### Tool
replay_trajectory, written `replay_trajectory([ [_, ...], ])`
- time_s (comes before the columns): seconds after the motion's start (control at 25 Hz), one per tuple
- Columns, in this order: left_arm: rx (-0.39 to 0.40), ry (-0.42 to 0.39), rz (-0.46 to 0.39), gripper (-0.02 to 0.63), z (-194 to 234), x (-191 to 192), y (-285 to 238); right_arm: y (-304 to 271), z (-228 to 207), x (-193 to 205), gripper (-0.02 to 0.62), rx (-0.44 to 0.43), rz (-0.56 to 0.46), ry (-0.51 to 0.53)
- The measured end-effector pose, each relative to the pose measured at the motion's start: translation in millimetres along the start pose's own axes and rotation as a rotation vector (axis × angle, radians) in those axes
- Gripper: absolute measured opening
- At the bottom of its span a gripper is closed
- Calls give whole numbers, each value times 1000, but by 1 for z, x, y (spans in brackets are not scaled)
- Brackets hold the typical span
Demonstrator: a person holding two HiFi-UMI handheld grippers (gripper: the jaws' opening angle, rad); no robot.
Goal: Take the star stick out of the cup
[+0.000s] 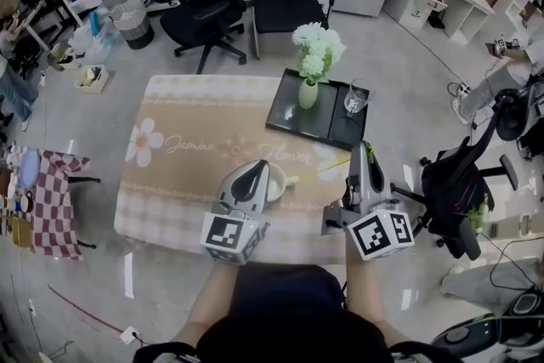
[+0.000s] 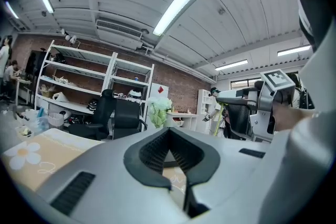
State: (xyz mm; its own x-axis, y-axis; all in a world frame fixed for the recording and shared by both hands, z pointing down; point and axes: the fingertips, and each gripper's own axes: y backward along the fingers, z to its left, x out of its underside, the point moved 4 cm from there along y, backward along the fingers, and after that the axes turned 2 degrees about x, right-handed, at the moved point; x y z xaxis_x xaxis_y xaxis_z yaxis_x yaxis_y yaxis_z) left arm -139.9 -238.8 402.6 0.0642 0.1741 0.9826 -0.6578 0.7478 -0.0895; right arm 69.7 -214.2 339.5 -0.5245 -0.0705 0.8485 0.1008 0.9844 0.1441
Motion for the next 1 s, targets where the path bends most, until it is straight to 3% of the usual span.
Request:
replay_trajectory([
  [0.4,33,-7,24,9,-14,7,-10,20,-28,-1,15,84,-4,-1],
  [0.6,0,16,73,9,-12,17,-9,24,-39,17,15,117,33,3],
  [1.0,7,38,69,9,-9,40,-11,25,-53,51,15,137,111,24],
])
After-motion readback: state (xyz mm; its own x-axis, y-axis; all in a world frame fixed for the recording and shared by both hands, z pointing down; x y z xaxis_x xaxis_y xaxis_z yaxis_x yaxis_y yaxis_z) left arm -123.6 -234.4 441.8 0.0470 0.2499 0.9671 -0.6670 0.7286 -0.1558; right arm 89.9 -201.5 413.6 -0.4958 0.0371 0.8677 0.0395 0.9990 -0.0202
